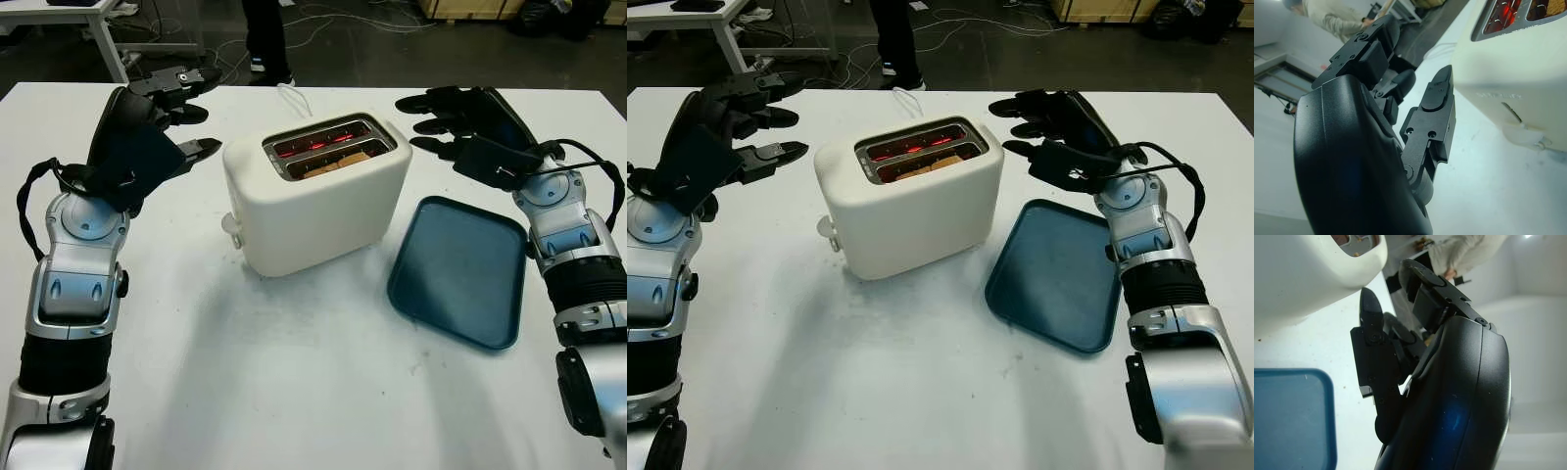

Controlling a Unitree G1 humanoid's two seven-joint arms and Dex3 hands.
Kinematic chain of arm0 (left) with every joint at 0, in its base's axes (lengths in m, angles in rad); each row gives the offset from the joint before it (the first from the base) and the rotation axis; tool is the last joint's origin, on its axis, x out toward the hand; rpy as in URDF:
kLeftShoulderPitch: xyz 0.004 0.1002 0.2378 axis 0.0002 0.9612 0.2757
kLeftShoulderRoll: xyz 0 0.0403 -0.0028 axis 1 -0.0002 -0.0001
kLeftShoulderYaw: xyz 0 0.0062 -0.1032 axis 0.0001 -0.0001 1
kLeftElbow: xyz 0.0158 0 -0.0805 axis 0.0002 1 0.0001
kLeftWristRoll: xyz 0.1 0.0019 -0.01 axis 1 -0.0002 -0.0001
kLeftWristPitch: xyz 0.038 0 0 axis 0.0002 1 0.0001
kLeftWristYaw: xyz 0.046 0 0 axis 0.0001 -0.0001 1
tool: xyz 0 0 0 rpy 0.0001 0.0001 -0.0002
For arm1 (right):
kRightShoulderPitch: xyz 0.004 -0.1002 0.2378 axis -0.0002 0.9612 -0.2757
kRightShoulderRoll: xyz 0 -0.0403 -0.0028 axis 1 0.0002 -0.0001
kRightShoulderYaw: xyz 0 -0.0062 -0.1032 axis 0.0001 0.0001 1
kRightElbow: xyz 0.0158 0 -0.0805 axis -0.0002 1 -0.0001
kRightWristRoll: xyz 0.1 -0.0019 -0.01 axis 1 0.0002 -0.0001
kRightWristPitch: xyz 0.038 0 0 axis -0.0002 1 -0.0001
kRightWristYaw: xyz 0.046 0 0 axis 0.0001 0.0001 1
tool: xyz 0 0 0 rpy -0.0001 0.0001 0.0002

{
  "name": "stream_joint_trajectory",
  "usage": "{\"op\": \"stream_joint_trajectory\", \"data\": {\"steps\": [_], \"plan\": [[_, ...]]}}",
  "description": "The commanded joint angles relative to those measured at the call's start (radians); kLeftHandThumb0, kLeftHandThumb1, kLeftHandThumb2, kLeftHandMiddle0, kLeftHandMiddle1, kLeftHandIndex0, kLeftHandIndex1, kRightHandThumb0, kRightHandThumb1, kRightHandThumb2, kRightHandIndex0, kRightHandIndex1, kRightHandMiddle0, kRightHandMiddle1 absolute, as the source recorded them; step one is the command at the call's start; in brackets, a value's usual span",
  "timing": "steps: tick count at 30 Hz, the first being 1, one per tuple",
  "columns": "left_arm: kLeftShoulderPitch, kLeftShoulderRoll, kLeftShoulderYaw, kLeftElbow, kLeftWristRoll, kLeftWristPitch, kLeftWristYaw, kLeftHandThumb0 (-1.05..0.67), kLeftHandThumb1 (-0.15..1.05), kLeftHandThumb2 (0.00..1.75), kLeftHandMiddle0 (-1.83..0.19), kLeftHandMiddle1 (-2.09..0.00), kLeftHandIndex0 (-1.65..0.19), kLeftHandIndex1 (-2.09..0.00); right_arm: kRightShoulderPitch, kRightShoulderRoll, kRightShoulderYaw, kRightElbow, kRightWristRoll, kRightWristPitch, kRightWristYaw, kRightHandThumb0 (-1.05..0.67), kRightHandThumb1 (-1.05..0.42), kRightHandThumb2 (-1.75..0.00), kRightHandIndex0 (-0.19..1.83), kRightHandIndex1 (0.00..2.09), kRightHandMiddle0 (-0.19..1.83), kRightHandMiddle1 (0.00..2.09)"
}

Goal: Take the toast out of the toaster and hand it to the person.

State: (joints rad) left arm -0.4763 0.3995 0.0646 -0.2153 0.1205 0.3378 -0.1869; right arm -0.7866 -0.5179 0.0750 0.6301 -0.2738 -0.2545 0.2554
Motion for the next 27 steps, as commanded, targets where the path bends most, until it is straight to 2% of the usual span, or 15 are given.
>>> {"op": "stream_joint_trajectory", "data": {"steps": [1, 27], "plan": [[-0.010, 0.007, -0.003, -0.001, 0.012, -0.012, 0.003, -0.27, 0.92, 0.03, -0.34, -0.78, -0.60, -0.06, -0.021, -0.009, -0.002, 0.013, 0.001, -0.027, -0.007, -0.26, -0.92, -0.16, 0.88, 0.02, 0.76, 0.01], [-0.006, 0.004, 0.003, -0.003, 0.005, -0.003, 0.002, -0.28, 0.92, 0.03, -0.34, -0.78, -0.59, -0.06, -0.016, -0.003, -0.014, -0.002, 0.020, 0.002, 0.009, -0.28, -0.92, -0.16, 0.85, 0.00, 0.73, 0.00]]}}
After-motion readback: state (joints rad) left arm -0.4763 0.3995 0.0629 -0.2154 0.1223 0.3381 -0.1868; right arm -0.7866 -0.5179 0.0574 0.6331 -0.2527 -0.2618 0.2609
